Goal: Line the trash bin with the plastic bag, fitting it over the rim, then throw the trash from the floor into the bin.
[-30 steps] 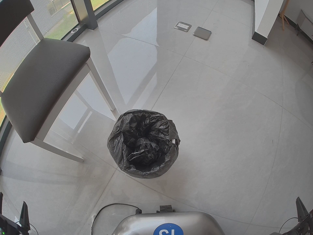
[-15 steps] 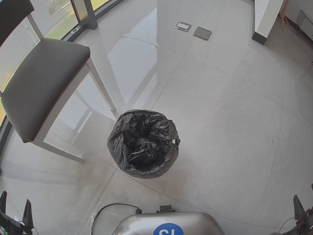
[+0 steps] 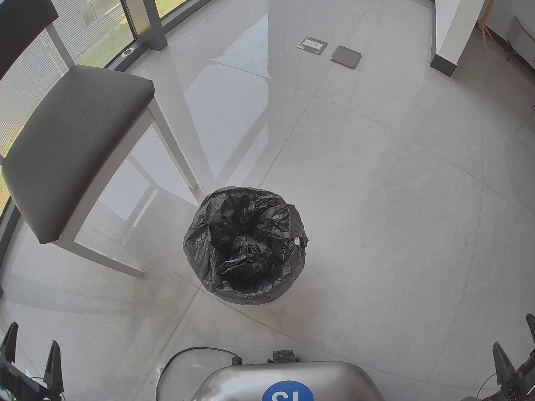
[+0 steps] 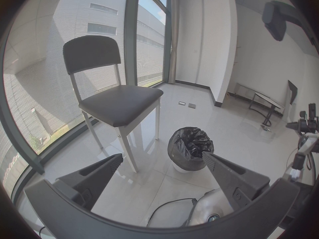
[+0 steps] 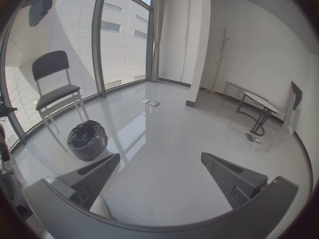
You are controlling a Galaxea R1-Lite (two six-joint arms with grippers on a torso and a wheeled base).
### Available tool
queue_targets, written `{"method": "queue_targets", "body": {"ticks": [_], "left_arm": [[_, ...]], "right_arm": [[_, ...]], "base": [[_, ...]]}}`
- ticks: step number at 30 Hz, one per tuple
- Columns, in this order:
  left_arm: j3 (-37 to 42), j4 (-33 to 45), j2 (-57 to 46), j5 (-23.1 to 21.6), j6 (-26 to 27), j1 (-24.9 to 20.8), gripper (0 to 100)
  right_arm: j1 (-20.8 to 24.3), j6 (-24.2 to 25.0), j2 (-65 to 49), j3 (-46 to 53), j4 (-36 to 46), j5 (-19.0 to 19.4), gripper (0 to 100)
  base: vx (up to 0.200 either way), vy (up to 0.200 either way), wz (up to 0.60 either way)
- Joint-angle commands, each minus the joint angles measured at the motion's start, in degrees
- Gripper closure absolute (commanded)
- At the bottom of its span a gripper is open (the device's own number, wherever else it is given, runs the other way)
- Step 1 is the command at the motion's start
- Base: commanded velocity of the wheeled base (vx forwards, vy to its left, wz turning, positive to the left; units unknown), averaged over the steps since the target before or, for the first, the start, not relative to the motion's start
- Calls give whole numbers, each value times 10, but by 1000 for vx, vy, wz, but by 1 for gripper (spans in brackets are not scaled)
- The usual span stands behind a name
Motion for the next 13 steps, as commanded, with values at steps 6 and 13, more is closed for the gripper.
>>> {"method": "queue_targets", "body": {"ticks": [6,13], "left_arm": [[11,-64,-7,88,-25,2,0],[11,-9,-7,51,-30,1,0]], "right_arm": [[0,-29,-7,26,-67,-24,0],[0,-21,-7,25,-59,-93,0]], "base": [[0,0,0],[0,0,0]]}}
